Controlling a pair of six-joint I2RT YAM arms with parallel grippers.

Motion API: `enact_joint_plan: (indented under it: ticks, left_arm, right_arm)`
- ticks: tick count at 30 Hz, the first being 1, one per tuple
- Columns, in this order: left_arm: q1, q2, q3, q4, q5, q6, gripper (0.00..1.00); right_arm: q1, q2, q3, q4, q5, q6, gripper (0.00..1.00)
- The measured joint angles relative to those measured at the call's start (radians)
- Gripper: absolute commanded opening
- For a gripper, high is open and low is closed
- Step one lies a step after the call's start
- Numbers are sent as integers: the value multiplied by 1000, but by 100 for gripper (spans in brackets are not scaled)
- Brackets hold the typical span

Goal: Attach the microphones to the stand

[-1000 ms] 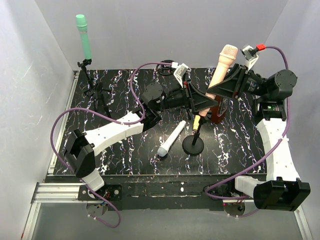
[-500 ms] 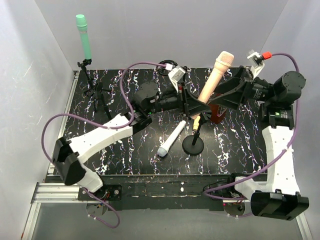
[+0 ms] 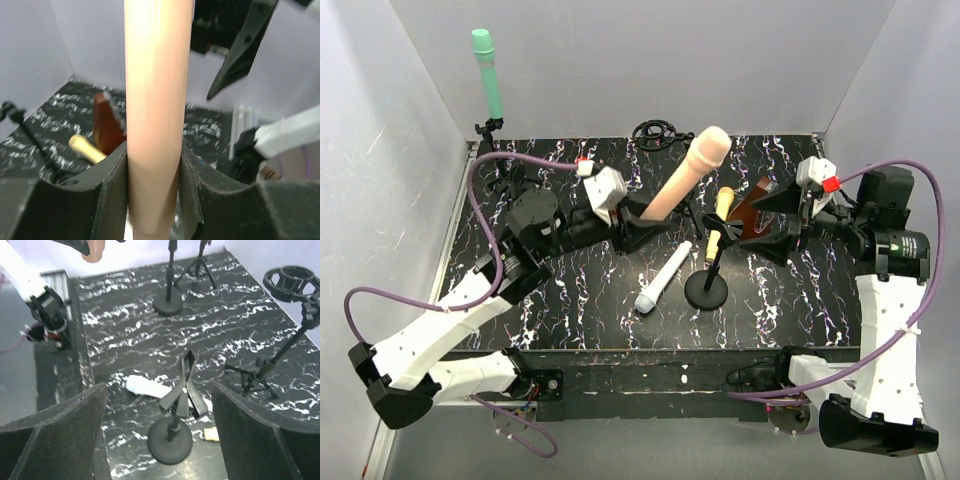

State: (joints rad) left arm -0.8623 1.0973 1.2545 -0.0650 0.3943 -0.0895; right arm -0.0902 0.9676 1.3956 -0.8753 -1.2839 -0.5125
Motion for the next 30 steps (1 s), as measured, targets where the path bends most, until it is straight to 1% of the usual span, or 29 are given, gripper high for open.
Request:
enact_joint_plan:
  ticks: [4, 7, 10, 13, 19, 24, 30]
  left_arm:
    - [0, -82, -150, -26, -35, 149, 0]
    - [0, -100, -214, -32, -58, 207, 0]
    - [1, -97, -241, -23, -70, 231, 0]
    - [3, -93, -262, 0, -73, 239, 0]
    - [18, -83, -303, 87, -72, 233, 0]
    - [48, -45, -321, 149, -56, 219, 0]
    - [91, 20, -332, 220, -4, 206, 0]
  right_arm:
    - [12, 26, -10, -126, 51, -231, 91]
    - [39, 31, -36, -144, 82, -306, 91]
    - [80, 37, -69, -148, 122, -348, 90]
    - [112, 53, -87, -145, 155, -360, 90]
    - [133, 75, -102, -113, 192, -362, 88]
    - [153, 78, -129, -85, 204, -362, 84]
    - [170, 79, -164, -42, 202, -339, 79]
